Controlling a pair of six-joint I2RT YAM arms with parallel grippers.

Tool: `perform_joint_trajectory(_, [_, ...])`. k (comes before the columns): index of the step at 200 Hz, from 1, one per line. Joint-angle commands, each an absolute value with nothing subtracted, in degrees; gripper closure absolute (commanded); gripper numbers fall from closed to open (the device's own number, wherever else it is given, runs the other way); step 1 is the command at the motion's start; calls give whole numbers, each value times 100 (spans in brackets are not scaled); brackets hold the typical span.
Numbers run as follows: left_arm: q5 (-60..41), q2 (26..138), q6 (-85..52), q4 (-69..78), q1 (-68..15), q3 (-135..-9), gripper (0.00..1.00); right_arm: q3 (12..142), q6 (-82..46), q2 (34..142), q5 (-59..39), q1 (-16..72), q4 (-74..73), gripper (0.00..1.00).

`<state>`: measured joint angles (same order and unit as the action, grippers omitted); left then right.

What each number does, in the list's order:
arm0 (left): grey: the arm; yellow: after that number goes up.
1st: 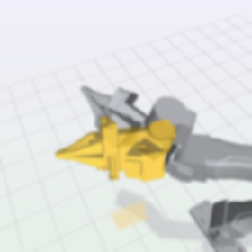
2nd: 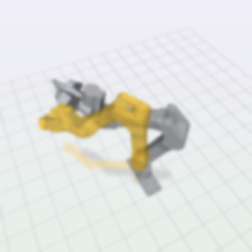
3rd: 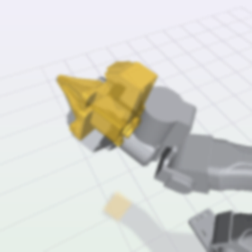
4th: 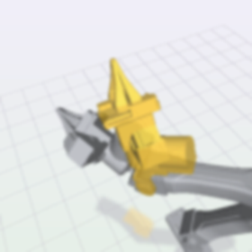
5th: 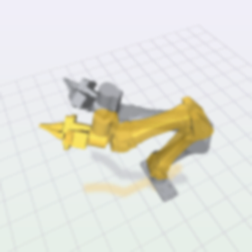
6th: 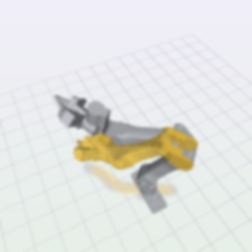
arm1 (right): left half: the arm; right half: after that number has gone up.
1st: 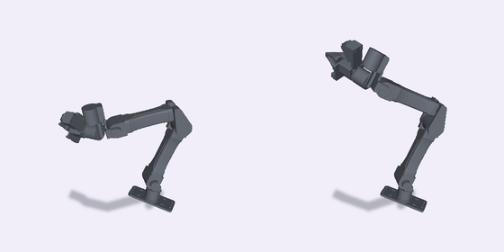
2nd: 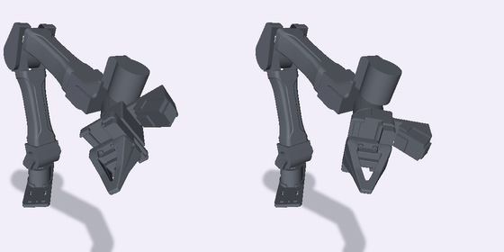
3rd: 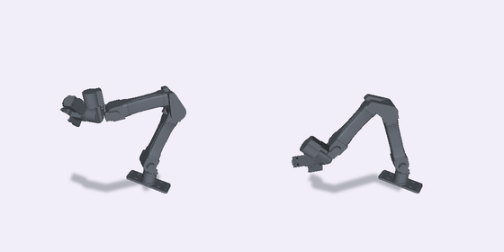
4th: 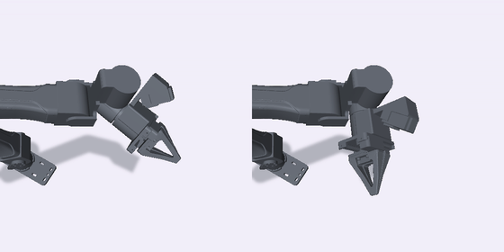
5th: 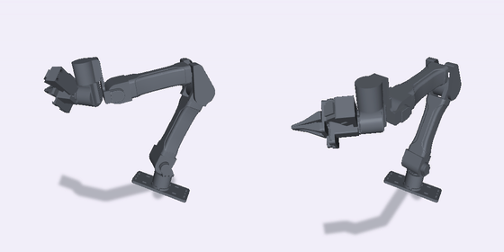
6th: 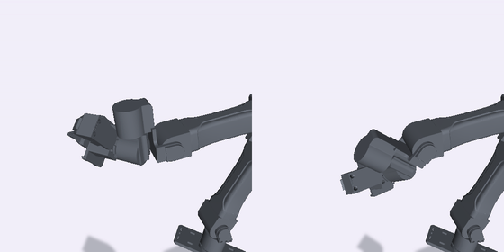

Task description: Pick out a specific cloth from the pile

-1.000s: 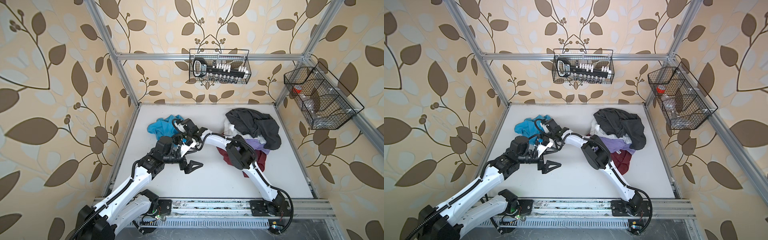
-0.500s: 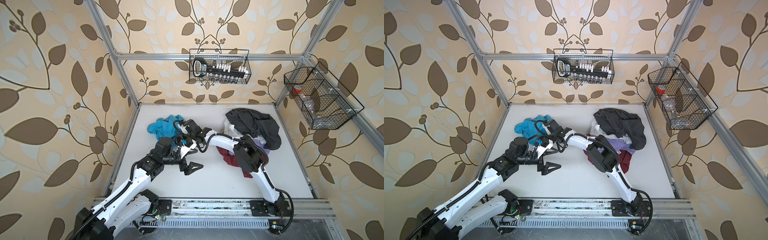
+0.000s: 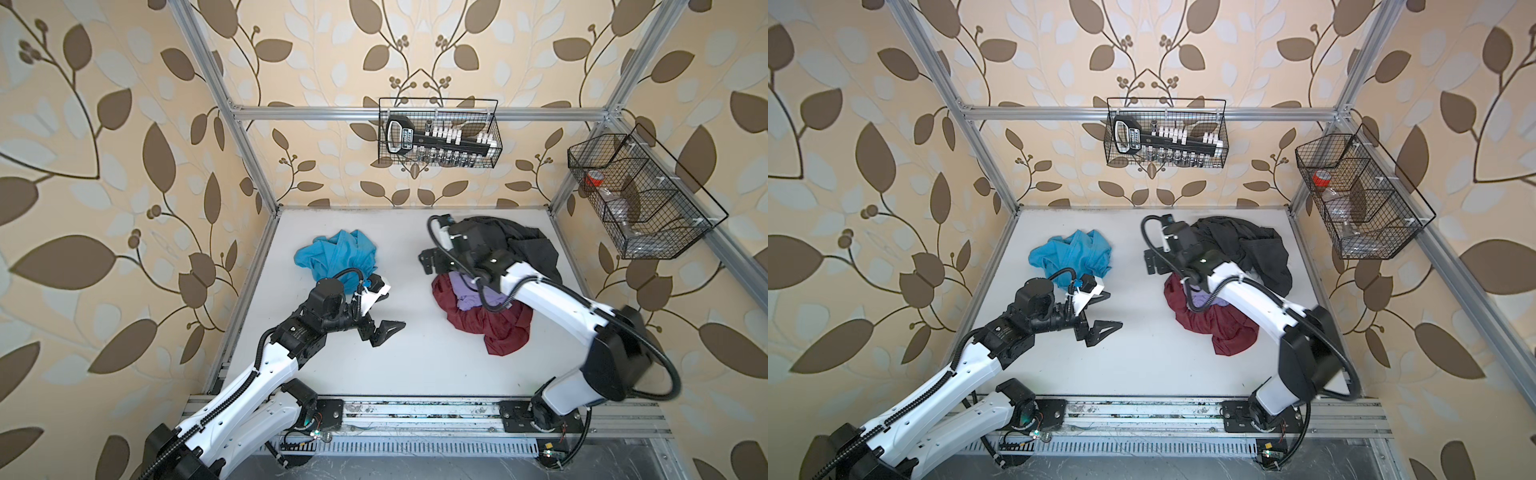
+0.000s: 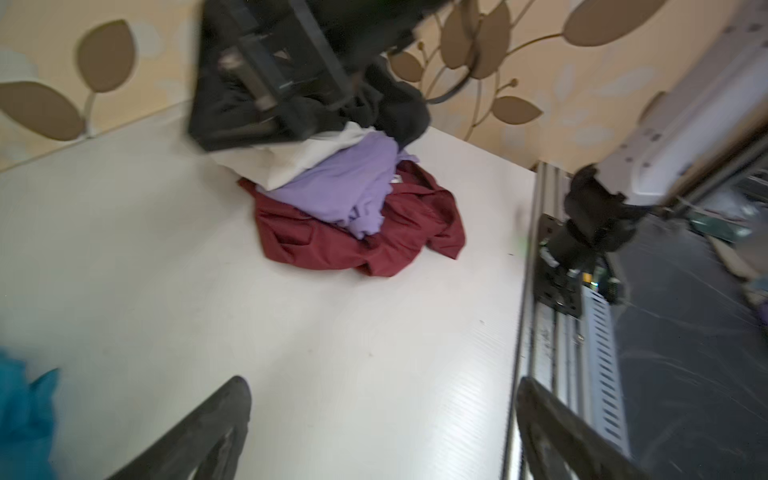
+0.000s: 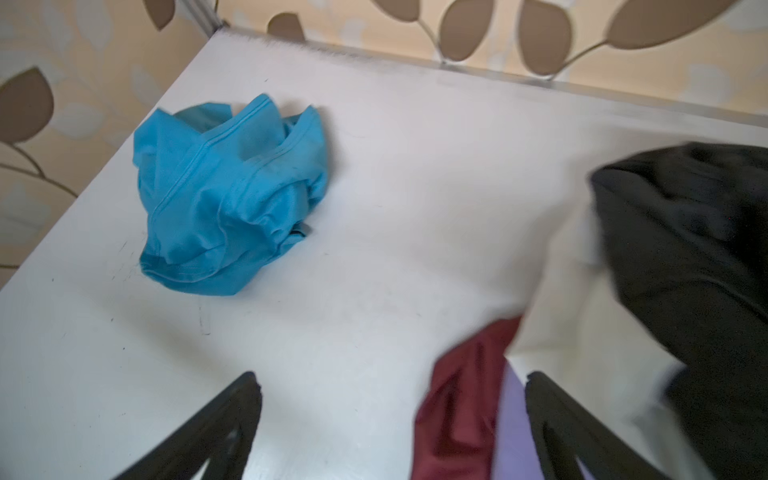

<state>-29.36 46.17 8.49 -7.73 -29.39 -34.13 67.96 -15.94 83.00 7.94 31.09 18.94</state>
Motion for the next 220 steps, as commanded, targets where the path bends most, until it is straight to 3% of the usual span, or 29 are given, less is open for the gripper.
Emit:
perform_joint_trajectory(1, [-390, 4409, 458, -204, -2994, -3214, 1, 5909, -1492, 7180, 1435, 2576, 1811, 0])
perform_joint_trajectory(31, [2442, 4315, 380, 709, -2990, -2641, 1, 4212, -902, 5734, 1659, 1863, 550, 1])
perform_joint_trajectory(61, [3841, 4521, 724, 1915, -2928, -2067, 1, 2560, -91, 5162, 2213, 1701, -1465, 0])
perform_joint_trajectory(102, [3865, 5283, 696, 3053, -2273, -1672, 1, 1795, 269, 5654, 2386, 1378, -3016, 1])
perform_joint_trajectory(134, [3162, 6116, 13, 3815, -1386, -1417, 1, 1482, -79, 6273, 1550, 734, -4084, 1])
perform_joint_trajectory(164, [2586, 6741, 185, 4535, -1164, -1366, 1, 1275, -109, 7056, 1372, 515, -5466, 1])
perform_joint_trajectory(220, [1742, 8413, 164, 5842, -810, -1334, 1, 1222, 4, 8231, 1101, 408, -6491, 1])
